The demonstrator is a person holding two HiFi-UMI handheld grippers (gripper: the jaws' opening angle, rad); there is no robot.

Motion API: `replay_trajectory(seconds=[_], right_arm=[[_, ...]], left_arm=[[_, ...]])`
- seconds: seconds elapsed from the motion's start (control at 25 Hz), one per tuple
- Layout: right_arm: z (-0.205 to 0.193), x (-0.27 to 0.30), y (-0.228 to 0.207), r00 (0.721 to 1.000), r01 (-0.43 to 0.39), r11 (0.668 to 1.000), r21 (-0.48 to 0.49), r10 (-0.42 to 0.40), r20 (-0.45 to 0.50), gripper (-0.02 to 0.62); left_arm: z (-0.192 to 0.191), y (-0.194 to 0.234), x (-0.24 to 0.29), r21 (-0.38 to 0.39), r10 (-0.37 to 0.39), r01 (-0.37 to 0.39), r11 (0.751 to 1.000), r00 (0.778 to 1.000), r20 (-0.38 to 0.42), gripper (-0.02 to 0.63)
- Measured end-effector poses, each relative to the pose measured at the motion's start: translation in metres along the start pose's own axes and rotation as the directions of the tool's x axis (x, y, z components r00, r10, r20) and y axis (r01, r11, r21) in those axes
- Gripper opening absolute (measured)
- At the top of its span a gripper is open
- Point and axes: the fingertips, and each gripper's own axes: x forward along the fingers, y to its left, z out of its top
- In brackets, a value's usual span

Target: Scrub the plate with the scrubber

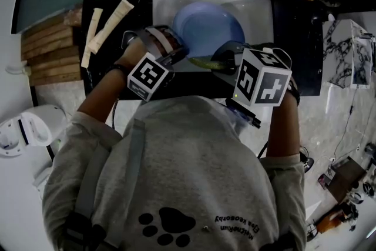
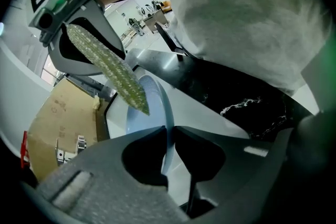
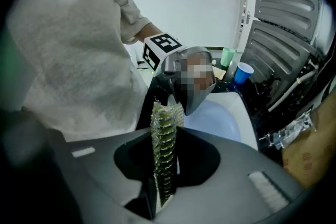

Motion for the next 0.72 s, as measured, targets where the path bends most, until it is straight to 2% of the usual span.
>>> replay_trajectory(seconds=[0.16,0.24,0.48,0.72], right_arm=[[-0.005,-0.017,-0.027,0.982,0.191,0.982,0.006,-0.191,0.016,0.066],[-0.01,-0.023,-0.038,0.967,0.252,0.967,0.027,-0.252,0.029,0.066],[-0.024,-0.022,-0.054,0.938,0.337,0.936,0.098,-0.343,0.048,0.066],[-0.039,-0.019,-0.062,0.923,0.369,0.915,0.166,-0.381,0.048,0.066]], left_arm=[[-0.005,0.002,0.008,-0.031,-0.014,0.014,0.999,1.0,0.002,0.051],[-0.007,0.005,0.015,-0.044,-0.017,0.017,0.999,1.0,0.002,0.051],[-0.006,0.011,0.041,-0.065,-0.037,0.039,0.997,0.999,0.022,0.052],[-0.012,0.01,0.066,-0.101,-0.07,0.072,0.992,0.997,0.027,0.051]])
